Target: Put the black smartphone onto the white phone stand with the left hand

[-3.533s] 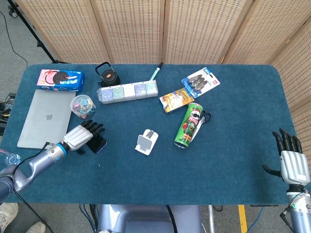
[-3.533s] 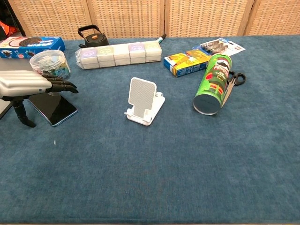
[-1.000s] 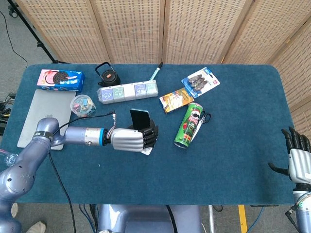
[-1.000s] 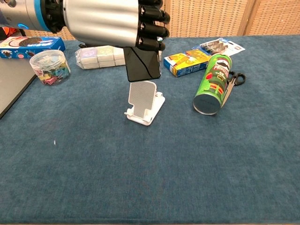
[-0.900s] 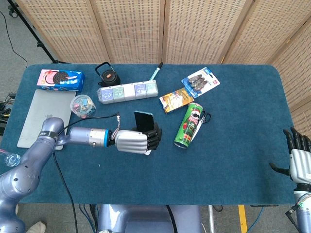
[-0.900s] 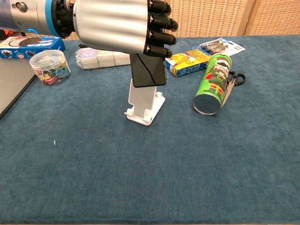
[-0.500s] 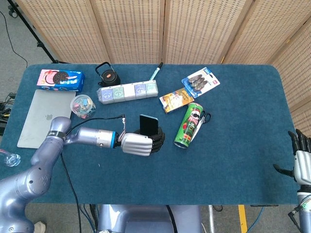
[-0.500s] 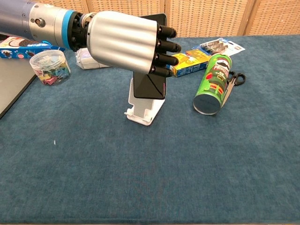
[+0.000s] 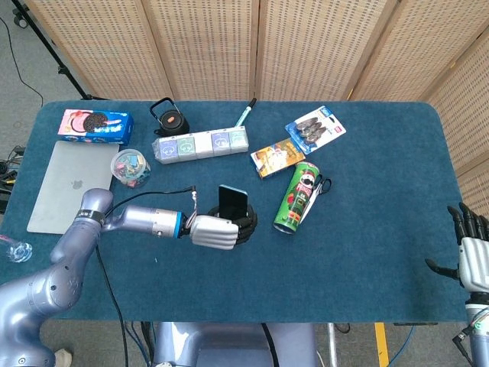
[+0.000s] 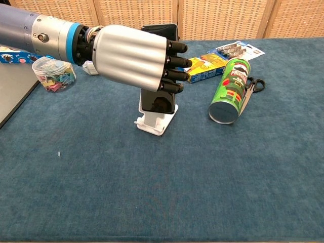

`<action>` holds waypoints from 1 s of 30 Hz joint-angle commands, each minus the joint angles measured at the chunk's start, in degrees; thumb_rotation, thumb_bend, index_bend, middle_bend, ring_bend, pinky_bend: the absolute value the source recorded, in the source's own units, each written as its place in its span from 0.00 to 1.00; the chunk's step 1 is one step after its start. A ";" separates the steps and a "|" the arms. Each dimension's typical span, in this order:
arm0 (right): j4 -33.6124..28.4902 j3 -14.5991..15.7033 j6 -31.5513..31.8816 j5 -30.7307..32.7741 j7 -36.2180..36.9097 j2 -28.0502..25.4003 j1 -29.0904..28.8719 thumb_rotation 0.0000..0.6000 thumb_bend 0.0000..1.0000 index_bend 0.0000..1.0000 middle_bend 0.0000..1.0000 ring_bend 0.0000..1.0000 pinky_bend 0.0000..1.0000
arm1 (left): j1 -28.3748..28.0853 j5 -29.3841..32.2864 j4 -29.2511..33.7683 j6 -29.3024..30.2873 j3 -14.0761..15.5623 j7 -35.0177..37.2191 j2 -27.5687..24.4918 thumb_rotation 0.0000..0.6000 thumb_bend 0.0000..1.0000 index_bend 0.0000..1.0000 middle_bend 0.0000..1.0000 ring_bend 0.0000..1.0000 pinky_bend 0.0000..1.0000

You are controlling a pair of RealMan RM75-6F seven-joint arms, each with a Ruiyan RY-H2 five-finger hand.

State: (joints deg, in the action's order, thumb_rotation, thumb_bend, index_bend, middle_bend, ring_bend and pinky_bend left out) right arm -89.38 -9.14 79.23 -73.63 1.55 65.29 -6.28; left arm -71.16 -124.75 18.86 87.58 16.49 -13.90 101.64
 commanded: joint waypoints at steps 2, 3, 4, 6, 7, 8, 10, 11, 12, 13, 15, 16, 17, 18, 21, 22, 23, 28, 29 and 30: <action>-0.12 0.01 0.05 -0.11 0.20 -0.12 0.04 1.00 0.00 0.00 0.00 0.00 0.00 | 0.42 0.12 0.04 -0.17 0.94 -1.09 -0.44 1.00 0.11 0.52 0.41 0.31 0.42; -0.13 0.02 0.05 -0.11 0.20 -0.14 0.05 1.00 0.00 0.00 0.00 0.00 0.00 | 0.47 0.19 -0.02 -0.19 1.08 -1.29 -0.49 1.00 0.11 0.52 0.41 0.31 0.41; -0.14 0.03 0.04 -0.13 0.17 -0.14 0.05 1.00 0.00 0.00 0.00 0.00 0.00 | 0.50 0.26 -0.04 -0.18 1.21 -1.43 -0.52 1.00 0.11 0.52 0.41 0.31 0.41; -0.24 0.05 0.07 -0.20 0.10 -0.15 0.04 1.00 0.00 0.00 0.00 0.00 0.00 | 0.53 0.37 -0.19 -0.04 1.44 -2.22 -0.36 1.00 0.11 0.52 0.41 0.31 0.40; -0.27 0.06 0.10 -0.24 0.05 -0.15 0.04 1.00 0.00 0.00 0.00 0.00 0.00 | 0.55 0.43 -0.29 -0.03 1.51 -2.61 -0.23 1.00 0.11 0.52 0.41 0.31 0.39; -0.32 0.08 0.15 -0.27 -0.05 -0.13 0.05 1.00 0.00 0.00 0.00 0.00 0.00 | 0.59 0.50 -0.45 -0.06 1.62 -3.22 0.02 1.00 0.11 0.52 0.41 0.31 0.39; -0.36 0.12 0.21 -0.28 -0.18 -0.11 0.09 1.00 0.00 0.00 0.00 0.00 0.00 | 0.66 0.63 -0.67 -0.09 1.76 -3.91 0.47 1.00 0.11 0.52 0.41 0.31 0.38; -0.39 0.16 0.24 -0.30 -0.20 -0.11 0.13 1.00 0.00 0.00 0.00 0.00 0.00 | 0.74 0.66 -0.78 -0.09 1.87 -4.28 0.69 1.00 0.11 0.52 0.41 0.31 0.37; -0.40 0.19 0.29 -0.34 -0.21 -0.12 0.16 1.00 0.00 0.00 0.00 0.00 0.00 | 0.83 0.45 -0.96 0.04 2.16 -5.01 1.02 1.00 0.11 0.52 0.41 0.31 0.36; -0.42 0.19 0.31 -0.36 -0.21 -0.12 0.17 1.00 0.00 0.00 0.00 0.00 0.00 | 0.92 0.40 -1.09 0.22 2.33 -5.38 1.24 1.00 0.11 0.52 0.41 0.31 0.35; -0.40 0.17 0.35 -0.31 -0.21 -0.13 0.20 1.00 0.00 0.00 0.00 0.00 0.00 | 1.32 0.70 -1.49 1.16 2.25 -6.38 1.71 1.00 0.12 0.52 0.41 0.31 0.34; -0.38 0.17 0.34 -0.29 -0.20 -0.13 0.21 1.00 0.00 0.00 0.00 0.00 0.00 | 1.47 0.89 -1.69 1.43 2.20 -6.58 1.88 1.00 0.12 0.52 0.41 0.31 0.33; -0.35 0.15 0.37 -0.27 -0.16 -0.15 0.24 1.00 0.00 0.00 0.00 0.00 0.00 | 1.60 1.08 -1.87 1.47 2.19 -6.48 2.00 1.00 0.12 0.52 0.40 0.31 0.32; -0.35 0.15 0.37 -0.27 -0.09 -0.17 0.26 1.00 0.00 0.00 0.00 0.00 0.00 | 1.70 1.25 -2.21 1.34 2.27 -6.45 2.13 1.00 0.12 0.52 0.40 0.31 0.31; -0.40 0.15 0.43 -0.34 0.18 -0.32 0.34 1.00 0.00 0.00 0.00 0.00 0.00 | 2.03 1.63 -2.85 1.01 2.54 -6.28 2.49 1.00 0.12 0.52 0.40 0.31 0.30; -0.39 0.14 0.47 -0.34 0.24 -0.34 0.36 1.00 0.00 0.00 0.00 0.00 0.00 | 2.15 1.69 -3.01 0.99 2.67 -6.22 2.62 1.00 0.12 0.52 0.40 0.31 0.30; -0.38 0.13 0.48 -0.32 0.29 -0.37 0.38 1.00 0.00 0.00 0.00 0.00 0.00 | 2.31 1.74 -3.24 0.97 2.86 -6.23 2.78 1.00 0.12 0.52 0.40 0.31 0.30; -0.52 0.26 0.25 -0.53 0.27 -0.40 0.29 1.00 0.00 0.00 0.00 0.00 0.00 | 3.10 2.34 -4.25 0.87 3.17 -7.13 3.66 1.00 0.12 0.52 0.39 0.31 0.30; -0.55 0.28 0.24 -0.55 0.24 -0.40 0.29 1.00 0.00 0.00 0.00 0.00 0.00 | 3.14 2.40 -4.35 0.85 3.21 -7.20 3.75 1.00 0.12 0.52 0.39 0.31 0.30; -0.59 0.31 0.21 -0.56 0.22 -0.42 0.29 1.00 0.00 0.00 0.00 0.00 0.00 | 3.17 2.39 -4.52 0.82 3.37 -7.30 3.86 1.00 0.12 0.52 0.39 0.31 0.30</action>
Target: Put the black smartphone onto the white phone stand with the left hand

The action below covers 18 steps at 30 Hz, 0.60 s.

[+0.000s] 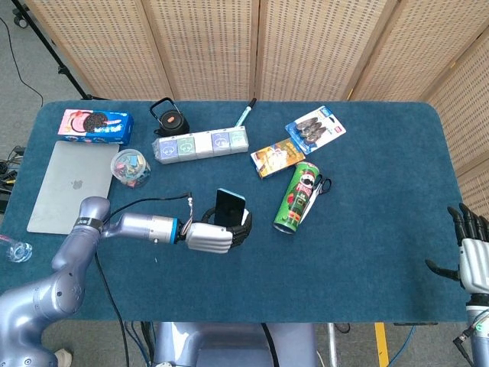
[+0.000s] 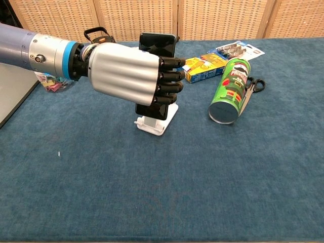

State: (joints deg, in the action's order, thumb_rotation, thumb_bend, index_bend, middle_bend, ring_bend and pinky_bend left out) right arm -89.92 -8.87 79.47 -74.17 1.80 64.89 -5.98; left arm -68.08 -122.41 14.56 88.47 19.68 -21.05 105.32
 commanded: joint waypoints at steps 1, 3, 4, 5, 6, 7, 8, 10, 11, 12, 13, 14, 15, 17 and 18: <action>-0.08 0.09 -0.09 -0.06 -0.05 -0.03 -0.01 1.00 0.00 0.00 0.00 0.00 0.00 | 0.10 -0.04 -0.38 -0.20 0.43 -0.22 0.31 1.00 0.13 0.52 0.39 0.31 0.30; -0.20 0.13 -0.09 -0.16 -0.04 -0.07 -0.01 1.00 0.00 0.00 0.00 0.00 0.00 | 0.15 -0.04 -0.63 -0.33 0.73 -0.25 0.49 1.00 0.13 0.52 0.39 0.31 0.30; -0.23 0.13 -0.09 -0.18 -0.02 -0.07 -0.02 1.00 0.00 0.00 0.00 0.00 0.00 | 0.17 -0.02 -0.69 -0.37 0.81 -0.24 0.55 1.00 0.13 0.52 0.39 0.31 0.30; -0.24 0.13 -0.10 -0.19 0.03 -0.09 -0.02 1.00 0.00 0.00 0.00 0.00 0.00 | 0.17 0.00 -0.76 -0.43 0.89 -0.24 0.61 1.00 0.13 0.52 0.39 0.31 0.30; -0.24 0.14 -0.12 -0.20 0.08 -0.12 -0.02 1.00 0.00 0.00 0.00 0.00 0.00 | 0.14 0.03 -0.84 -0.49 0.99 -0.26 0.70 1.00 0.13 0.52 0.39 0.31 0.30; -0.24 0.14 -0.14 -0.22 0.11 -0.14 -0.03 1.00 0.00 0.00 0.00 0.00 0.00 | 0.13 0.08 -0.88 -0.55 1.02 -0.26 0.77 1.00 0.13 0.52 0.39 0.31 0.30; -0.23 0.13 -0.16 -0.22 0.15 -0.15 -0.04 1.00 0.00 0.00 0.00 0.00 0.00 | 0.11 0.17 -0.91 -0.66 1.07 -0.26 0.90 1.00 0.13 0.52 0.39 0.31 0.30; -0.21 0.15 -0.32 -0.17 0.31 -0.23 -0.05 1.00 0.00 0.00 0.00 0.00 0.00 | 0.02 0.20 -0.97 -0.88 1.24 -0.32 1.17 1.00 0.13 0.52 0.39 0.31 0.30; -0.24 0.14 -0.39 -0.12 0.43 -0.30 -0.04 1.00 0.00 0.00 0.00 0.00 0.00 | -0.06 0.16 -1.04 -0.98 1.39 -0.34 1.28 1.00 0.13 0.52 0.39 0.31 0.30; -0.23 0.08 -0.37 -0.05 0.60 -0.39 -0.01 1.00 0.00 0.00 0.00 0.00 0.00 | -0.19 0.02 -1.14 -1.19 1.68 -0.43 1.41 1.00 0.13 0.52 0.39 0.31 0.30; -0.22 0.07 -0.39 -0.02 0.74 -0.45 0.00 1.00 0.00 0.00 0.00 0.00 0.00 | -0.26 -0.01 -1.20 -1.33 1.82 -0.53 1.47 1.00 0.13 0.52 0.39 0.31 0.30; -0.22 0.08 -0.46 -0.03 0.85 -0.49 -0.01 1.00 0.00 0.00 0.00 0.00 0.00 | -0.26 0.12 -1.22 -1.34 1.80 -0.69 1.52 1.00 0.13 0.52 0.39 0.31 0.30; -0.22 0.09 -0.52 -0.06 0.93 -0.52 -0.02 1.00 0.00 0.00 0.00 0.00 0.00 | -0.25 0.21 -1.24 -1.35 1.82 -0.85 1.57 1.00 0.13 0.52 0.39 0.31 0.30; -0.28 0.16 -0.67 -0.13 1.10 -0.61 -0.05 1.00 0.00 0.00 0.00 0.00 0.00 | -0.34 0.24 -1.32 -1.60 2.04 -1.12 1.63 1.00 0.14 0.52 0.38 0.31 0.29; -0.33 0.20 -0.72 -0.17 1.23 -0.67 -0.04 1.00 0.00 0.00 0.00 0.00 0.00 | -0.42 0.23 -1.37 -1.73 2.17 -1.24 1.63 1.00 0.14 0.52 0.38 0.31 0.29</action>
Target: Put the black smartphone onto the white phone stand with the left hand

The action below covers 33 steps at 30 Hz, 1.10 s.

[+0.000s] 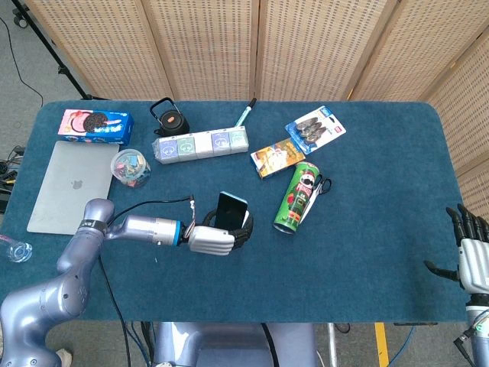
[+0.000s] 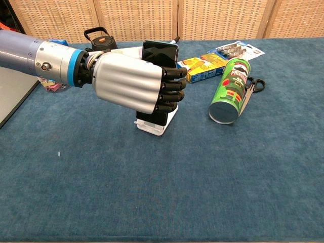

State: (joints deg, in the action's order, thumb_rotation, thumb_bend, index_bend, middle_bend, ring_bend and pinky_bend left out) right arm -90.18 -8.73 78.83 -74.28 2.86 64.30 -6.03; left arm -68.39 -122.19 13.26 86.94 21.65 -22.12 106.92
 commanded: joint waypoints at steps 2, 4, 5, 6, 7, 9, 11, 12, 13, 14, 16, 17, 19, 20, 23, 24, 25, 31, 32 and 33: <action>-0.11 0.07 -0.08 -0.13 0.42 -0.16 0.04 1.00 0.00 0.00 0.00 0.00 0.00 | -0.21 0.07 -0.04 -0.40 0.34 -0.29 0.05 1.00 0.14 0.52 0.38 0.31 0.29; -0.12 0.10 -0.03 -0.23 0.48 -0.21 0.05 1.00 0.00 0.00 0.00 0.00 0.00 | -0.21 0.18 0.04 -0.64 0.45 -0.27 0.12 1.00 0.14 0.52 0.38 0.31 0.29; -0.16 0.17 -0.09 -0.31 0.59 -0.25 0.06 1.00 0.00 0.00 0.00 0.00 0.00 | -0.21 0.09 0.02 -0.82 0.68 -0.35 0.17 1.00 0.14 0.52 0.37 0.31 0.29; -0.19 0.20 -0.17 -0.35 0.68 -0.29 0.04 1.00 0.00 0.00 0.00 0.00 0.00 | -0.20 0.11 0.01 -0.87 0.76 -0.40 0.21 1.00 0.14 0.52 0.37 0.31 0.29; -0.20 0.22 -0.20 -0.37 0.72 -0.32 0.04 1.00 0.00 0.00 0.00 0.00 0.00 | -0.16 0.17 0.01 -0.94 0.78 -0.37 0.25 1.00 0.14 0.52 0.37 0.31 0.29; -0.20 0.27 -0.30 -0.41 0.77 -0.36 0.02 1.00 0.00 0.00 0.00 0.00 0.00 | -0.02 0.34 -0.03 -1.15 0.81 -0.36 0.35 1.00 0.14 0.52 0.38 0.31 0.29; -0.23 0.33 -0.50 -0.40 0.86 -0.41 -0.03 1.00 0.00 0.00 0.00 0.00 0.00 | 0.16 0.51 -0.14 -1.32 0.89 -0.37 0.49 1.00 0.14 0.52 0.37 0.31 0.29; -0.25 0.34 -0.52 -0.41 0.89 -0.44 -0.04 1.00 0.00 0.00 0.00 0.00 0.00 | 0.27 0.64 -0.16 -1.28 0.82 -0.39 0.56 1.00 0.14 0.52 0.37 0.31 0.29; -0.27 0.34 -0.54 -0.43 0.93 -0.47 -0.05 1.00 0.00 0.00 0.00 0.00 0.00 | 0.38 0.75 -0.24 -1.24 0.80 -0.45 0.64 1.00 0.14 0.52 0.37 0.31 0.29; -0.28 0.34 -0.54 -0.43 0.96 -0.47 -0.05 1.00 0.00 0.00 0.00 0.00 0.00 | 0.44 0.80 -0.29 -1.23 0.82 -0.44 0.69 1.00 0.14 0.52 0.37 0.31 0.29; -0.27 0.35 -0.60 -0.39 0.94 -0.50 -0.06 1.00 0.00 0.00 0.00 0.00 0.00 | 0.48 0.86 -0.41 -1.18 0.94 -0.37 0.84 1.00 0.14 0.52 0.37 0.31 0.29; -0.28 0.38 -0.74 -0.36 0.98 -0.52 -0.10 1.00 0.00 0.00 0.00 0.00 0.00 | 0.45 0.89 -0.45 -1.15 0.99 -0.37 0.97 1.00 0.14 0.52 0.37 0.31 0.28; -0.40 0.42 -0.91 -0.35 1.03 -0.61 -0.15 1.00 0.00 0.00 0.00 0.00 0.00 | 0.47 1.13 -0.42 -1.21 0.92 -0.29 1.26 1.00 0.14 0.52 0.37 0.31 0.28; -0.41 0.42 -0.88 -0.38 1.10 -0.63 -0.14 1.00 0.00 0.00 0.00 0.00 0.00 | 0.44 1.08 -0.52 -1.42 1.05 -0.35 1.36 1.00 0.14 0.52 0.37 0.31 0.28; -0.45 0.41 -0.78 -0.43 1.36 -0.73 -0.07 1.00 0.00 0.00 0.00 0.00 0.00 | 0.50 1.03 -0.64 -1.72 1.35 -0.30 1.46 1.00 0.14 0.52 0.36 0.31 0.28; -0.46 0.40 -0.71 -0.43 1.45 -0.76 -0.03 1.00 0.00 0.00 0.00 0.00 0.00 | 0.57 1.04 -0.68 -1.81 1.44 -0.29 1.49 1.00 0.14 0.52 0.36 0.31 0.28; -0.45 0.39 -0.66 -0.44 1.50 -0.80 0.00 1.00 0.00 0.00 0.00 0.00 0.00 | 0.65 1.03 -0.72 -1.89 1.54 -0.30 1.50 1.00 0.14 0.52 0.36 0.31 0.28; -0.52 0.43 -0.70 -0.51 1.81 -0.98 0.02 1.00 0.00 0.00 0.00 0.00 0.00 | 1.06 1.40 -0.82 -2.44 1.71 -0.32 1.63 1.00 0.14 0.51 0.33 0.29 0.28; -0.53 0.44 -0.67 -0.52 1.85 -1.01 0.04 1.00 0.00 0.00 0.00 0.00 0.00 | 1.10 1.49 -0.83 -2.62 1.70 -0.35 1.63 1.00 0.14 0.48 0.29 0.27 0.27; -0.53 0.45 -0.66 -0.53 1.90 -1.05 0.06 1.00 0.00 0.00 0.00 0.00 0.00 | 1.18 1.64 -0.82 -2.85 1.64 -0.43 1.63 1.00 0.13 0.43 0.22 0.22 0.25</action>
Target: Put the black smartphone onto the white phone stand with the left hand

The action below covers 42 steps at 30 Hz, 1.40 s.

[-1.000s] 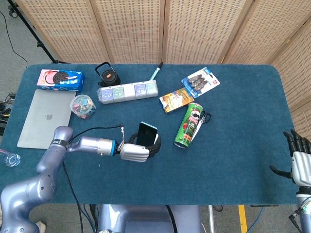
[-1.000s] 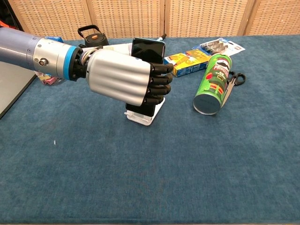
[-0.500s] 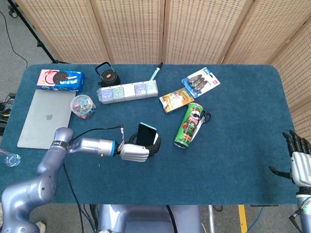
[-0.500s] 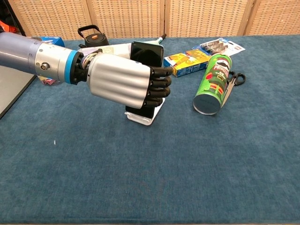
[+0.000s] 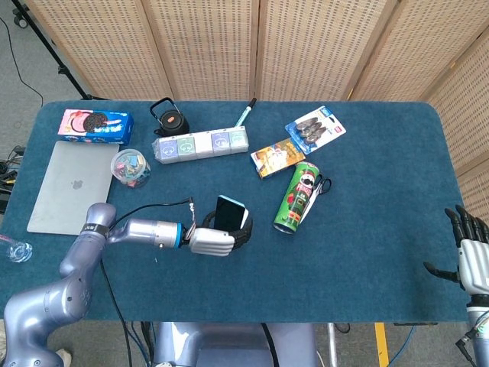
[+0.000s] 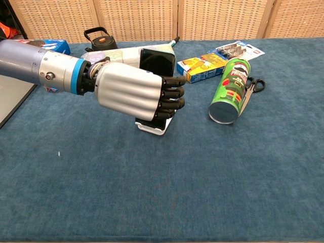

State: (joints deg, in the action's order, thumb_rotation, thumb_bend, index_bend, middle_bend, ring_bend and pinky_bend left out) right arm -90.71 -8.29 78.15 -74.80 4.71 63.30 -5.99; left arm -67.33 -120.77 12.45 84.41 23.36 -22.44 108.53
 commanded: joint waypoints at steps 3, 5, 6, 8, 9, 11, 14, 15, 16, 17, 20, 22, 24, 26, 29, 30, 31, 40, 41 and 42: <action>-0.01 0.03 -0.08 0.00 0.11 -0.08 0.00 1.00 0.00 0.00 0.00 0.00 0.00 | 0.33 0.66 0.12 -0.92 -0.28 -0.87 -0.03 1.00 0.10 0.20 0.03 0.05 0.17; -0.11 0.08 -0.20 0.02 0.03 -0.10 -0.04 1.00 0.00 0.00 0.00 0.00 0.00 | 0.31 0.85 0.46 -1.16 -0.35 -0.89 -0.18 1.00 0.07 0.07 0.00 0.00 0.11; -0.17 0.10 -0.22 0.02 -0.04 -0.11 -0.05 1.00 0.00 0.00 0.00 0.00 0.00 | 0.27 0.99 0.76 -1.20 -0.43 -0.80 -0.29 1.00 0.05 0.03 0.00 0.00 0.08; -0.26 0.14 -0.21 0.01 -0.14 -0.13 -0.04 1.00 0.00 0.00 0.00 0.00 0.00 | 0.06 1.07 1.25 -1.29 -0.44 -0.61 -0.54 1.00 0.02 0.00 0.00 0.00 0.06; -0.29 0.16 -0.20 0.02 -0.13 -0.16 -0.02 1.00 0.00 0.00 0.00 0.00 0.00 | -0.05 1.09 1.43 -1.31 -0.45 -0.62 -0.63 1.00 0.01 0.00 0.00 0.00 0.06; -0.37 0.13 -0.13 0.03 -0.13 -0.20 0.00 1.00 0.00 0.00 0.00 0.00 0.00 | -0.15 1.33 1.94 -1.40 -0.64 -0.56 -0.85 1.00 0.00 0.00 0.00 0.00 0.06; -0.48 0.13 -0.10 0.07 -0.13 -0.26 0.04 1.00 0.00 0.00 0.00 0.00 0.00 | -0.29 1.42 2.49 -1.53 -0.69 -0.51 -1.17 1.00 0.00 0.00 0.00 0.00 0.05; -0.53 0.13 -0.10 0.09 -0.14 -0.28 0.04 1.00 0.00 0.00 0.00 0.00 0.00 | -0.32 1.47 2.72 -1.50 -0.73 -0.50 -1.36 1.00 0.00 0.00 0.00 0.00 0.04; -0.56 0.13 -0.11 0.10 -0.14 -0.30 0.05 1.00 0.00 0.00 0.00 0.00 0.00 | -0.33 1.50 2.90 -1.47 -0.76 -0.48 -1.51 1.00 0.00 0.00 0.00 0.00 0.04; -0.63 0.14 -0.11 0.11 -0.13 -0.34 0.06 1.00 0.00 0.00 0.00 0.00 0.00 | -0.34 1.56 3.26 -1.39 -0.79 -0.34 -1.82 1.00 0.00 0.00 0.00 0.00 0.03; -0.70 0.24 -0.15 0.05 -0.08 -0.43 0.10 1.00 0.00 0.00 0.00 0.00 0.00 | -0.35 1.64 4.61 -0.49 -0.90 0.12 -2.93 1.00 0.00 0.00 0.00 0.00 0.02; -0.74 0.33 -0.22 -0.03 -0.05 -0.48 0.11 1.00 0.00 0.00 0.00 0.00 0.00 | -0.31 1.70 6.10 0.72 -1.05 0.61 -4.13 1.00 0.00 0.00 0.00 0.00 0.02; -1.14 0.58 -0.22 -0.49 -0.03 -0.63 0.14 1.00 0.00 0.00 0.00 0.00 0.00 | 0.56 2.29 9.32 4.71 -1.72 1.49 -7.69 1.00 0.00 0.00 0.00 0.00 0.02; -1.49 0.76 -0.08 -0.84 -0.07 -0.78 0.21 1.00 0.00 0.00 0.00 0.00 0.00 | 1.24 2.62 12.89 6.88 -2.16 1.62 -10.55 1.00 0.00 0.00 0.00 0.00 0.01; -1.94 1.05 0.20 -1.50 -0.22 -0.88 0.30 1.00 0.00 0.00 0.00 0.00 0.00 | 2.86 2.93 18.88 10.83 -2.80 1.84 -14.68 1.00 0.00 0.00 0.00 0.00 0.01; -2.06 1.14 0.23 -1.66 -0.29 -0.89 0.30 1.00 0.00 0.00 0.00 0.00 0.00 | 3.49 3.03 20.67 12.05 -3.01 1.88 -15.93 1.00 0.00 0.00 0.00 0.00 0.01; -2.18 1.23 0.23 -1.81 -0.37 -0.89 0.30 1.00 0.00 0.00 0.00 0.00 0.00 | 4.00 3.02 22.22 12.80 -3.11 1.77 -17.06 1.00 0.00 0.00 0.00 0.00 0.01; -3.52 2.18 0.04 -3.17 -1.45 -0.99 0.18 1.00 0.00 0.00 0.00 0.00 0.00 | 10.81 6.92 34.06 14.64 -4.15 4.85 -27.65 1.00 0.00 0.00 0.00 0.00 0.01; -3.62 2.26 0.05 -3.33 -1.54 -1.02 0.17 1.00 0.00 0.00 0.00 0.00 0.00 | 12.26 8.53 35.51 14.77 -4.80 5.80 -28.47 1.00 0.00 0.00 0.00 0.00 0.01; -3.72 2.33 0.05 -3.47 -1.59 -1.05 0.15 1.00 0.00 0.00 0.00 0.00 0.00 | 13.92 10.43 36.93 14.77 -5.48 7.09 -29.06 1.00 0.00 0.00 0.00 0.00 0.01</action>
State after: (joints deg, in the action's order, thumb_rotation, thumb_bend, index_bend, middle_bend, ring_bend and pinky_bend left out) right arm -94.38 -6.00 78.20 -78.21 3.16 62.27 -5.82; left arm -56.57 -113.69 46.38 98.99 19.21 -17.86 81.25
